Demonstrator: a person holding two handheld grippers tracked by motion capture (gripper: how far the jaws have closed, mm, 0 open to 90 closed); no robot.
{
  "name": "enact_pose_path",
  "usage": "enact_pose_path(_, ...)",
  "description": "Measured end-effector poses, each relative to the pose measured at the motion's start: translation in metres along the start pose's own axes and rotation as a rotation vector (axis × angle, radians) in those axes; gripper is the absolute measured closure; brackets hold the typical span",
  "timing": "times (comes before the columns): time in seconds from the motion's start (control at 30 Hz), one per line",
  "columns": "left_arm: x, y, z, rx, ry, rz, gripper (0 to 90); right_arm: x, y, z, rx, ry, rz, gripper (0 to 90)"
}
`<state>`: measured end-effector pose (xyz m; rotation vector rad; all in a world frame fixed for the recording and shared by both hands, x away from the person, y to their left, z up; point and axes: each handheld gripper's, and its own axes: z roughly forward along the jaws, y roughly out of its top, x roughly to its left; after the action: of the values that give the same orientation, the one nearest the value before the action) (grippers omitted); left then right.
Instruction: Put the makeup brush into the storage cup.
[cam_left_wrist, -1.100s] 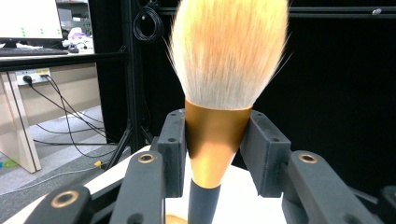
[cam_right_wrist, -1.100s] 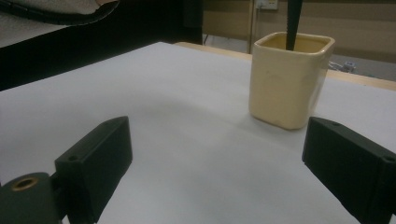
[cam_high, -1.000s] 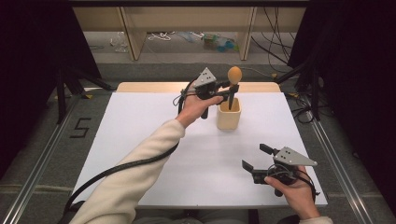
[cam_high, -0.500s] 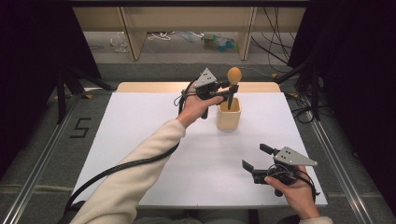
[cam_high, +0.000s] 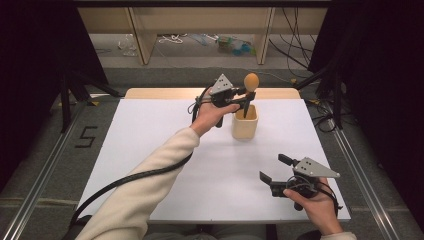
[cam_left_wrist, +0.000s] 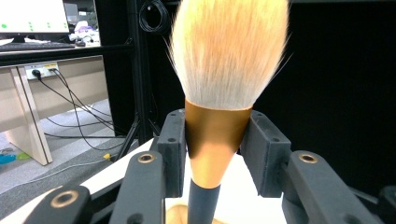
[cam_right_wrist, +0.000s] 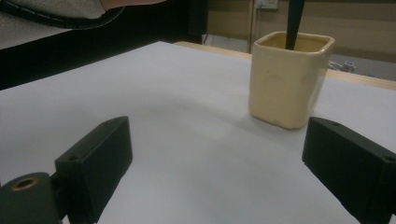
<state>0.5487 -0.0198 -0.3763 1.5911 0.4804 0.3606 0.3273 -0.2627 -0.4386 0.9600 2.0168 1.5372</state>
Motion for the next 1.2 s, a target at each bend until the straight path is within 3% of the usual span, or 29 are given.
enact_pose_path(1.2,0.004,-0.014,0.004,0.031,0.021,-0.022,61.9,0.000,0.000,0.000,0.001,0.002,0.006,9.5)
